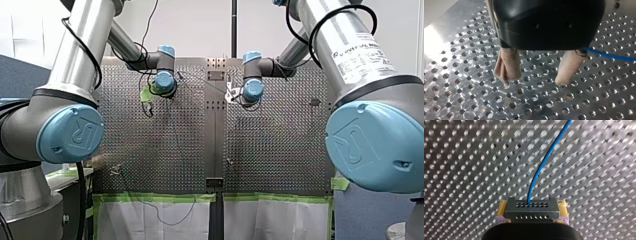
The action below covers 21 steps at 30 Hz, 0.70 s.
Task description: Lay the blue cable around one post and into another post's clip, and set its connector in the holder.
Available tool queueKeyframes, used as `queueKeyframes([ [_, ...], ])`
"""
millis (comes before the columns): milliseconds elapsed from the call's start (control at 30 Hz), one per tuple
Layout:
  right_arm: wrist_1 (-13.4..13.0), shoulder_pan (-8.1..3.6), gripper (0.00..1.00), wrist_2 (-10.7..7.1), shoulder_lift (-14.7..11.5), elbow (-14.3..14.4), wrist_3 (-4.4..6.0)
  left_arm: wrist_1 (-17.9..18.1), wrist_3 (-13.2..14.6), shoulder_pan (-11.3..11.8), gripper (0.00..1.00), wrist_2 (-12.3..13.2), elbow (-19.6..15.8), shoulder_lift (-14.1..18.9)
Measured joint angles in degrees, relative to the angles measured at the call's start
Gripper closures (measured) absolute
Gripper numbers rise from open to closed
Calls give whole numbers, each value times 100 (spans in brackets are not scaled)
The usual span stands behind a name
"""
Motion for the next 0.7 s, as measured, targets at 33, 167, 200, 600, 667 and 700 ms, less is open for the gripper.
queueKeyframes([
  [33, -59, -36, 94, 2, 10, 59, 36, 1, -1, -6, 0, -2, -1, 0],
  [167, -250, -154, 94, 7, 93, 251, 131, 3, 0, -23, 0, -7, -1, 2],
  [200, -296, -172, 94, 9, 128, 296, 138, 3, 1, -25, 0, -8, -1, 1],
  [600, -905, -255, 94, 183, 716, 906, 129, 5, 0, -29, 0, -40, -1, 1],
  [667, -1008, -261, 94, 223, 818, 1008, 134, 8, 2, -29, 0, -42, -1, -1],
  [700, -1054, -265, 94, 232, 864, 1053, 133, 8, 2, -29, 0, -43, -1, 0],
])
